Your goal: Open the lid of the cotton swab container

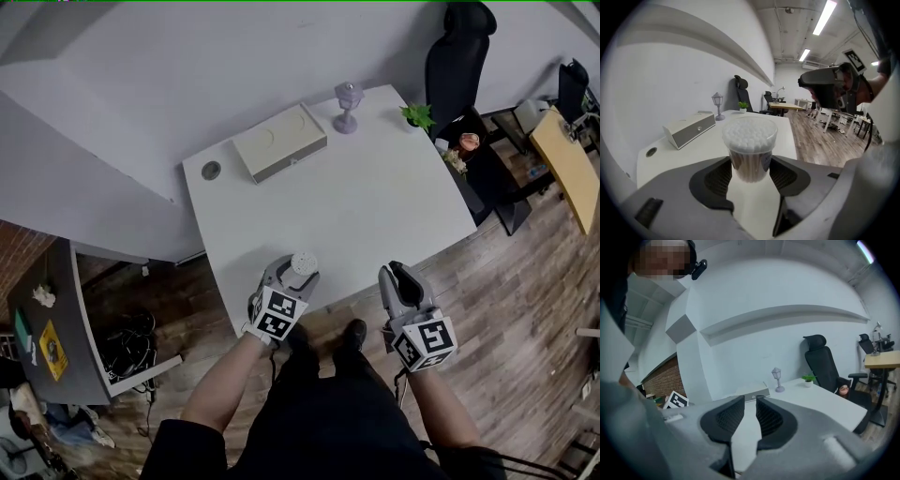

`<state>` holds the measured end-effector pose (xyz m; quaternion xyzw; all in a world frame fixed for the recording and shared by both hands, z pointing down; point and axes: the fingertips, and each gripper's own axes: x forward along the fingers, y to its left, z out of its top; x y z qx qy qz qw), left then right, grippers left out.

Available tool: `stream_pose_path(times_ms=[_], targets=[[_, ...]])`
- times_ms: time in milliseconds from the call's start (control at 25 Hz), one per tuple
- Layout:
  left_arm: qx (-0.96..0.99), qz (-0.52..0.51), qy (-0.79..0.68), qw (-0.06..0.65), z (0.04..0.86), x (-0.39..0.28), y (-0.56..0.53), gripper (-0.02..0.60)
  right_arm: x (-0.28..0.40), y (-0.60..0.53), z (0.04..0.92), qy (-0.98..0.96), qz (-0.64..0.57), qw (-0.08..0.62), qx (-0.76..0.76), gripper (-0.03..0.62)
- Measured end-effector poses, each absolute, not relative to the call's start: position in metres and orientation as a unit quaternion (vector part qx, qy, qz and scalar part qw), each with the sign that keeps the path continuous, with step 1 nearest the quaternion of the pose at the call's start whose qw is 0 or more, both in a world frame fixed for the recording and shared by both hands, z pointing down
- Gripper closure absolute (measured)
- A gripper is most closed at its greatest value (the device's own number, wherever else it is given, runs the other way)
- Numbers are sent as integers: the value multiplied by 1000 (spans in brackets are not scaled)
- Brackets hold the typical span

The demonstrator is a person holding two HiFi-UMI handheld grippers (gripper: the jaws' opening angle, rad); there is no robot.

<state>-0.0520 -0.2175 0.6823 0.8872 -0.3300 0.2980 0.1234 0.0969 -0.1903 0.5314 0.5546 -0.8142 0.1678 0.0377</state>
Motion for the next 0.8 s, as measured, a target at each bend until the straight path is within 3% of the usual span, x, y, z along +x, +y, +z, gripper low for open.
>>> stream_pose_path(times_ms=[400,600,800], targets=[[925,282,-236,91,594,-44,-186,334,45,-198,469,-897,108,47,426,473],[938,284,-189,56,550,-35,-177,334,12,-194,433,-936,54,95,335,466],[940,298,-164,22,522,-31,-167,334,-25,-169,415,-965,-17,150,217,396]])
